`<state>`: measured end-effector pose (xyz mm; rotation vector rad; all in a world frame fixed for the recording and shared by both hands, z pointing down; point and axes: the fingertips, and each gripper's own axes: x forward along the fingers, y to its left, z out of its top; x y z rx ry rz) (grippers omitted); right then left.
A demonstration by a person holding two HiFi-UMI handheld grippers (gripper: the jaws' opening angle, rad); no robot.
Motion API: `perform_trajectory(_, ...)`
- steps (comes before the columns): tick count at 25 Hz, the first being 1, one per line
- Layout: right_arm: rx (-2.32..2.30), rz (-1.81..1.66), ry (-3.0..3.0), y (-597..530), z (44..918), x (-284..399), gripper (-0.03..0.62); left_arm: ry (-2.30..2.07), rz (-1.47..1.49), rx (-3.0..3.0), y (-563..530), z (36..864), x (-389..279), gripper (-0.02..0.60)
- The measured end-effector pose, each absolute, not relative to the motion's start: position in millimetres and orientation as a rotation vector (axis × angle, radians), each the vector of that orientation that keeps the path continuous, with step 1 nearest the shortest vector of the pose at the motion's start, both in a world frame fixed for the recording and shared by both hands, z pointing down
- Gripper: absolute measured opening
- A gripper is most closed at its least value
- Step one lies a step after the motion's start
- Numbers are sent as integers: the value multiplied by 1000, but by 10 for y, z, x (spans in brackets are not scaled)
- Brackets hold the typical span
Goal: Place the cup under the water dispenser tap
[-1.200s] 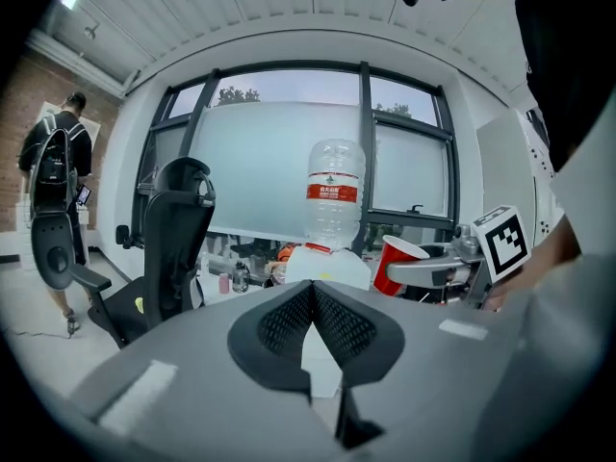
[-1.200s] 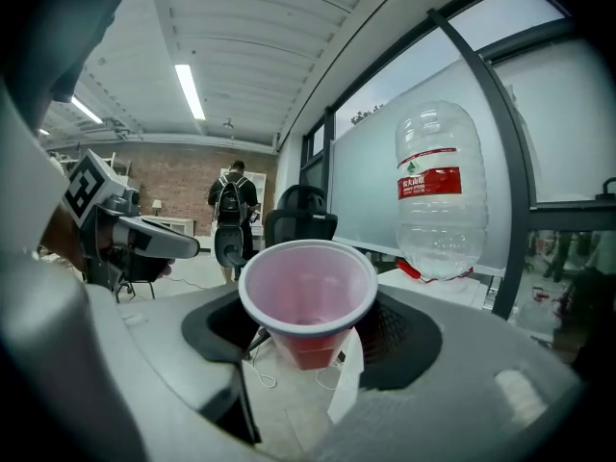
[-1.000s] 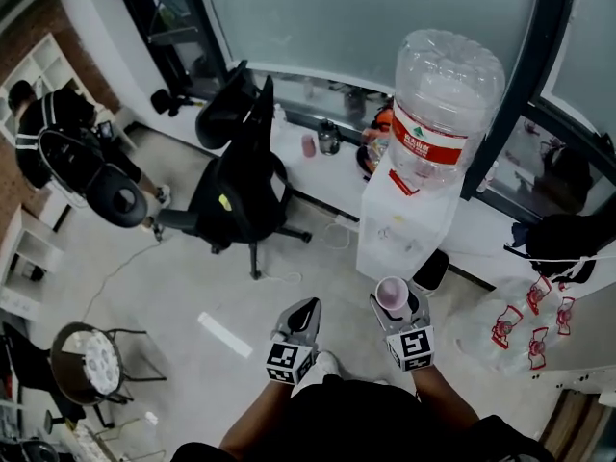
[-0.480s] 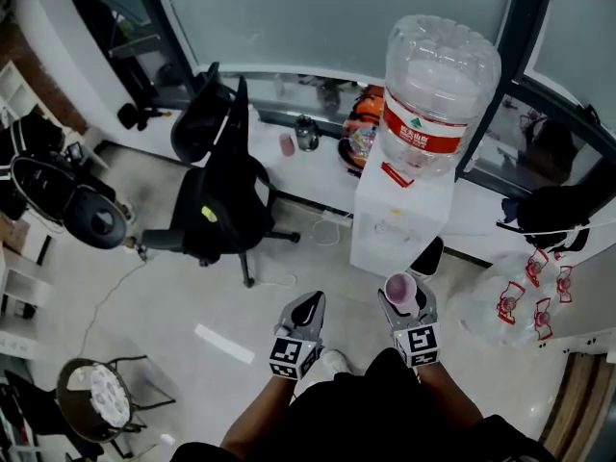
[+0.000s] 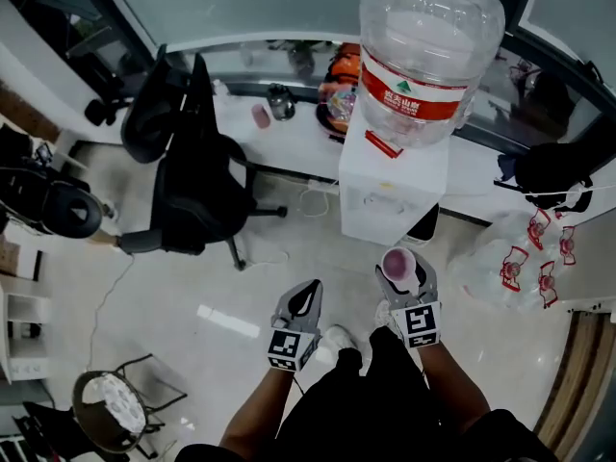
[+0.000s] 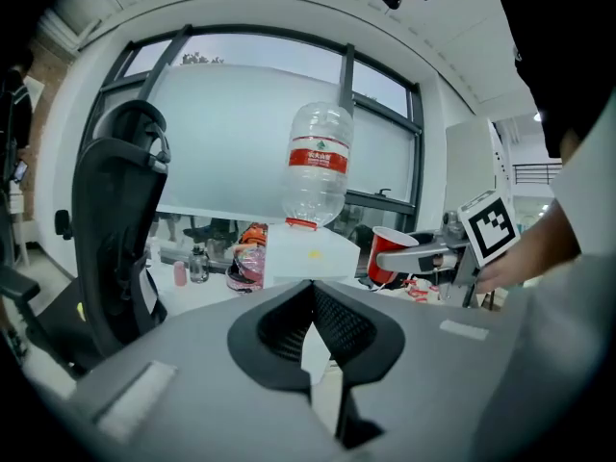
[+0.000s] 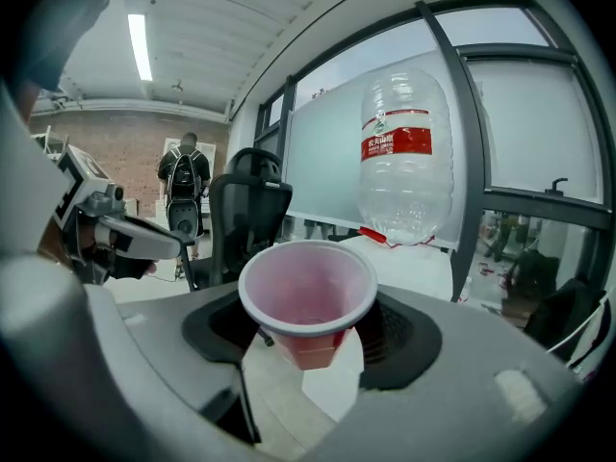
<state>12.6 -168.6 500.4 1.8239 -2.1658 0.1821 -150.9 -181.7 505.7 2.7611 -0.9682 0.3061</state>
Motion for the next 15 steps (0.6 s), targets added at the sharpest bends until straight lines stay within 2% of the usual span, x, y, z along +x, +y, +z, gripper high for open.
perform_trajectory(15, 1794, 238, -2131, -2082, 5813, 595, 288, -883, 375, 2823, -2256, 5564, -938, 17)
